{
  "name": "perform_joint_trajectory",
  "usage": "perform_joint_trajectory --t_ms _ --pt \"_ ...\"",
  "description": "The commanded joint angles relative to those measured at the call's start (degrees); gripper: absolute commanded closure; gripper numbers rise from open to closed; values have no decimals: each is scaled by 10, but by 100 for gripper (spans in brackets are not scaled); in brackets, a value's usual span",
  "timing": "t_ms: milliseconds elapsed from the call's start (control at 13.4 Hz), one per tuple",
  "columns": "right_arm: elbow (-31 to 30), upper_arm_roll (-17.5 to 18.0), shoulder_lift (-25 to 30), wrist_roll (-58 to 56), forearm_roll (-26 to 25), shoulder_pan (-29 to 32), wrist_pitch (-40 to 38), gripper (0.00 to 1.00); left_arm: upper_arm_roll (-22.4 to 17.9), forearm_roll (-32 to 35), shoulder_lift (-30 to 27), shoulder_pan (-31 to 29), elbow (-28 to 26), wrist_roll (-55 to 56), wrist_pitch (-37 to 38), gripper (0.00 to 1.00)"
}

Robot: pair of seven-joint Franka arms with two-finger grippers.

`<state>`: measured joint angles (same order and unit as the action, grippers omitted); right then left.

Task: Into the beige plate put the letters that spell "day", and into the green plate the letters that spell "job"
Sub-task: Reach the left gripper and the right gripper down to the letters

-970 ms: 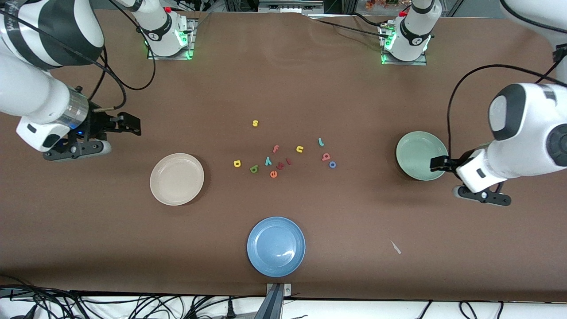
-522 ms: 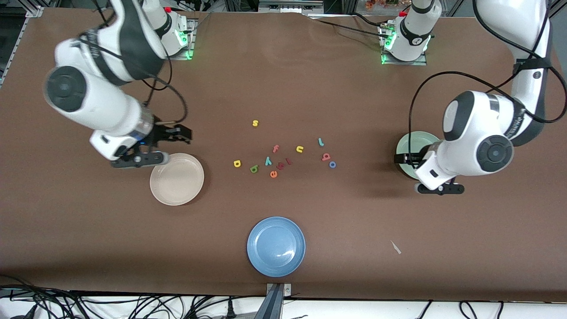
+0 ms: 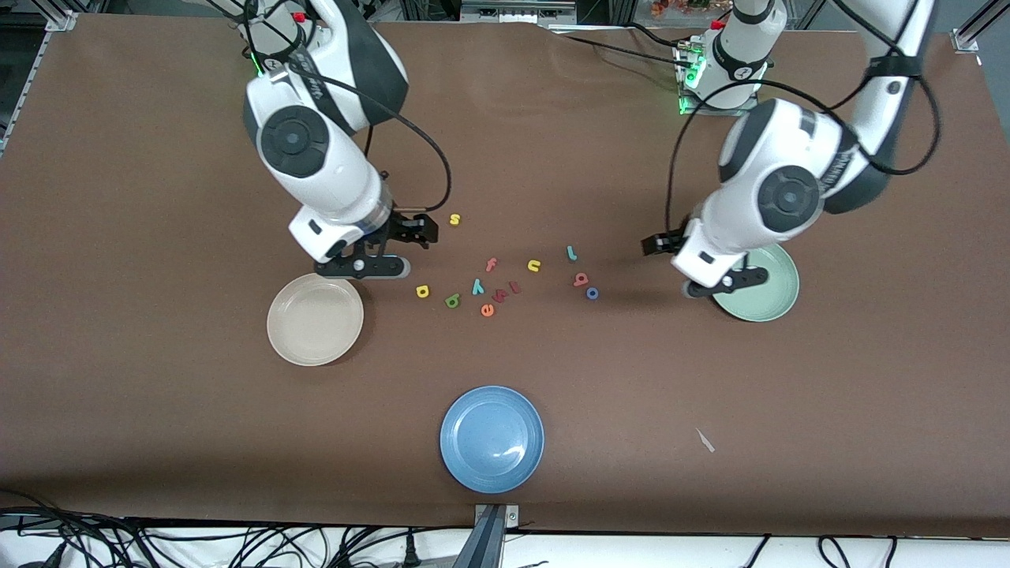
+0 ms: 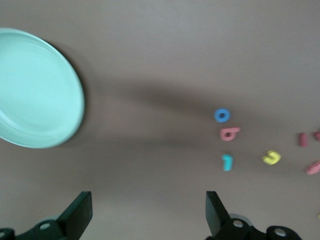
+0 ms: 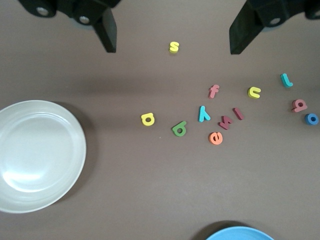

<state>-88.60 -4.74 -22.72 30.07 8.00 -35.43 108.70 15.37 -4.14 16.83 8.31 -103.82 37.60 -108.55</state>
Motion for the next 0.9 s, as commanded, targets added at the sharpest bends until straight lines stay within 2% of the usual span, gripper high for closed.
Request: perform_joint_trajectory --t_ms 0,149,298,373,522,671,821 --pt "-4 -7 -21 42 -3 -24 22 0 32 -13 -3 -2 -59 62 -71 1" --pt "-18 1 -43 39 -14 -11 64 0 39 -13 8 13 -104 96 -148 1" --pt "-49 88 -44 34 -43 83 120 0 39 -6 47 40 -112 133 -195 1" --pt "-71 115 -44 34 -76 116 155 0 38 -3 67 54 -111 150 -220 1" --pt "-87 119 -62 20 -107 130 192 0 38 -3 92 67 -111 168 -270 3" --pt "-84 124 -92 7 -133 130 222 0 37 2 99 73 -111 168 -273 5" --pt "-91 151 -114 3 -173 136 249 0 38 25 111 78 -110 169 -275 8"
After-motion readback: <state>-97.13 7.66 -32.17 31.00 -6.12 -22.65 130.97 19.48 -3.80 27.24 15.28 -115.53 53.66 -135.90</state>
